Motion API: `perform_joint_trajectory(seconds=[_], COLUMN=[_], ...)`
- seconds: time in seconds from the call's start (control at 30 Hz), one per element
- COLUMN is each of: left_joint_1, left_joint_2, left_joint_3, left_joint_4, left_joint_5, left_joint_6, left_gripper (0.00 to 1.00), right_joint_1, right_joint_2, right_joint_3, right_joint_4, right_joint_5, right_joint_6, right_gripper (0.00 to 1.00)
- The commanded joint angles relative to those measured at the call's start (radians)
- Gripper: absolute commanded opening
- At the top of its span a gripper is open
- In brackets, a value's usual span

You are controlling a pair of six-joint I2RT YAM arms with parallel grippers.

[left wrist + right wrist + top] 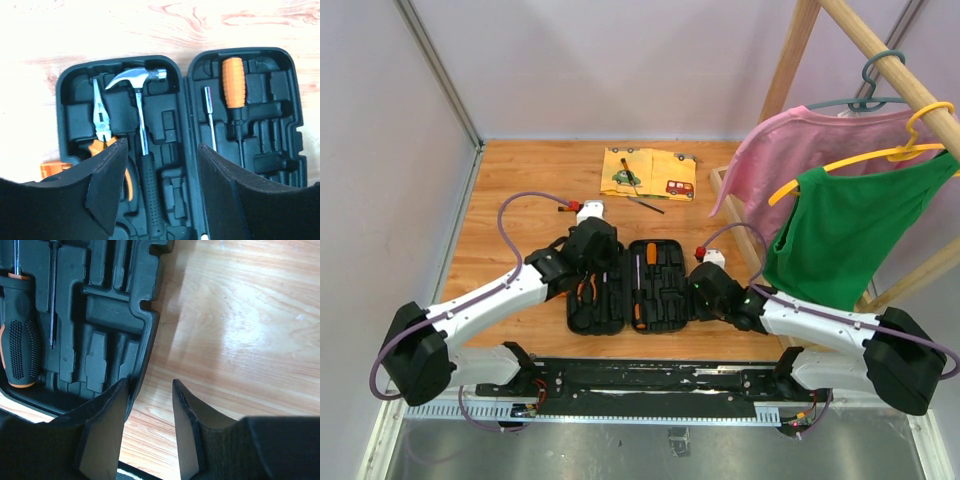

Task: Sort the tools into containers
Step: Adjust the storage box at the center of the board, then move the screwdriver to the center of the board.

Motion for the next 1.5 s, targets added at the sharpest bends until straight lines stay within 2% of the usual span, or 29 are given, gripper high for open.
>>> perform_joint_trajectory(seconds=[0.0, 0.2, 0.33, 0.43, 0.67, 0.8, 1.0, 1.27, 1.47], left_joint_1=[0.026, 0.062, 0.102, 0.130, 0.208, 0.249, 0.320, 0.437, 0.500], left_joint_2=[-0.027, -0.028, -0.009, 0.023, 0.135, 0.225, 0.326, 0.469, 0.596], left_joint_3=[0.001, 0.005, 0.028, 0.060, 0.170, 0.241, 0.281, 0.352, 0.455], left_joint_4=[-0.028, -0.036, -0.027, -0.018, 0.023, 0.070, 0.201, 0.307, 0.317], left_joint_5=[-0.056, -0.065, -0.065, -0.082, -0.079, -0.057, -0.013, 0.075, 0.127], left_joint_6=[0.007, 0.011, 0.043, 0.078, 0.121, 0.158, 0.215, 0.246, 0.268], left_gripper=[0.63, 0.63, 0.68, 0.72, 0.75, 0.76, 0.83, 0.84, 0.84], right_joint_1=[-0.028, -0.046, -0.046, -0.045, -0.046, -0.046, -0.045, -0.046, -0.045], right_joint_2=[-0.016, -0.063, -0.143, -0.222, -0.325, -0.345, -0.372, -0.364, -0.356], right_joint_3=[0.017, 0.011, -0.025, -0.059, -0.106, -0.124, -0.122, -0.122, -0.141], right_joint_4=[-0.150, -0.175, -0.099, -0.045, -0.046, -0.043, -0.058, -0.058, -0.052], right_joint_5=[0.120, 0.122, 0.052, 0.017, 0.009, -0.012, -0.038, -0.088, -0.093], right_joint_6=[0.001, -0.004, -0.058, -0.078, -0.096, -0.111, -0.135, -0.169, -0.175], right_gripper=[0.40, 0.41, 0.45, 0.48, 0.49, 0.49, 0.50, 0.50, 0.51])
